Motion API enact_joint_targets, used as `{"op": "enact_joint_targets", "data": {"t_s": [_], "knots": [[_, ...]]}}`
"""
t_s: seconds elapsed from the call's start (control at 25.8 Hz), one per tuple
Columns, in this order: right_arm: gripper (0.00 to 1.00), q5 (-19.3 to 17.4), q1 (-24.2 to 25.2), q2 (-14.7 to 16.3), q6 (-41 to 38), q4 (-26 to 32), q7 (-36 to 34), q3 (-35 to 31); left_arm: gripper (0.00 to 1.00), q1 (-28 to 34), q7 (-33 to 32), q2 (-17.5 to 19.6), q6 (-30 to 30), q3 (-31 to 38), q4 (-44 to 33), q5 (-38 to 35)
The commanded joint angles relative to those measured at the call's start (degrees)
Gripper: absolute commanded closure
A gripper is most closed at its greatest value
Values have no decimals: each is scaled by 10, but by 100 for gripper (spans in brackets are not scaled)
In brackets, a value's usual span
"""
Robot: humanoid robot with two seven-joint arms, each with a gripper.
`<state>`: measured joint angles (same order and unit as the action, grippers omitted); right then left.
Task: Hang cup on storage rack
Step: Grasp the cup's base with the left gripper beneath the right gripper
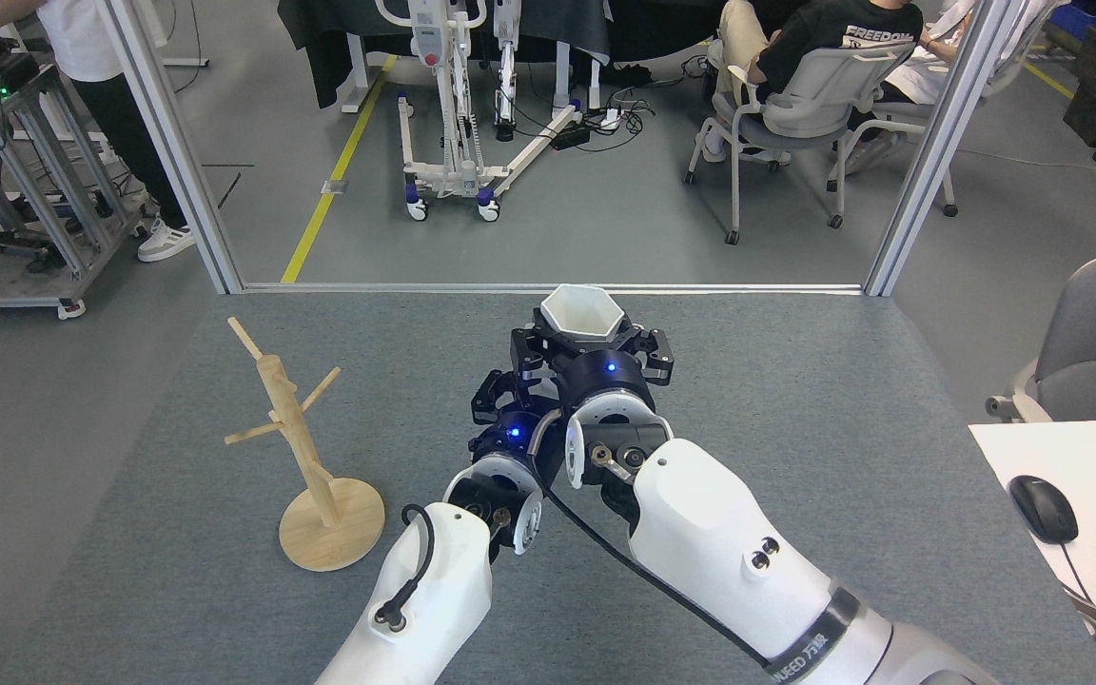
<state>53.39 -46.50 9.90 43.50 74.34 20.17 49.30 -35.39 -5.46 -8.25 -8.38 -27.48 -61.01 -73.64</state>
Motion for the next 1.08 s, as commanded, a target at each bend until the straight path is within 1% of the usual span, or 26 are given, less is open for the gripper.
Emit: {"op": "enact_joint_targets", "data": {"t_s": [0.0,0.08,0.15,0.19,0.39,0.46,0.58,0.66,0.77,0.81,0.85,0.89,0.93,1.05], "knots": [[100,0,0,-1,0,0,1,0,22,-9,0,0,-3,0,6,12],[100,0,0,-1,0,0,1,0,35,-12,0,0,-4,0,12,18],[100,0,0,-1,0,0,1,0,45,-12,1,0,-5,0,17,24],[100,0,0,-1,0,0,1,0,48,-12,1,0,-5,0,17,26],[100,0,4,-1,0,0,1,1,71,-12,2,0,1,0,14,28],[100,0,4,-1,0,0,0,1,76,-12,5,1,2,0,14,28],[100,0,4,-1,-3,0,1,1,81,-12,6,1,11,-1,12,27],[100,0,4,-1,-5,0,1,2,88,-12,6,1,27,-1,10,26],[99,0,5,-1,-8,0,1,2,90,-12,5,1,42,-1,11,26],[71,0,5,-1,-10,2,-1,2,90,-12,5,1,44,0,11,26],[36,0,5,-1,-16,3,-1,2,90,-12,5,1,44,0,12,26],[11,0,5,-1,-22,3,-1,2,90,-12,5,1,45,0,12,26],[2,0,5,-1,-26,3,-1,0,91,-11,5,1,45,0,11,26],[1,0,7,-1,-39,5,-2,-1,91,-11,5,1,45,0,10,25]]}}
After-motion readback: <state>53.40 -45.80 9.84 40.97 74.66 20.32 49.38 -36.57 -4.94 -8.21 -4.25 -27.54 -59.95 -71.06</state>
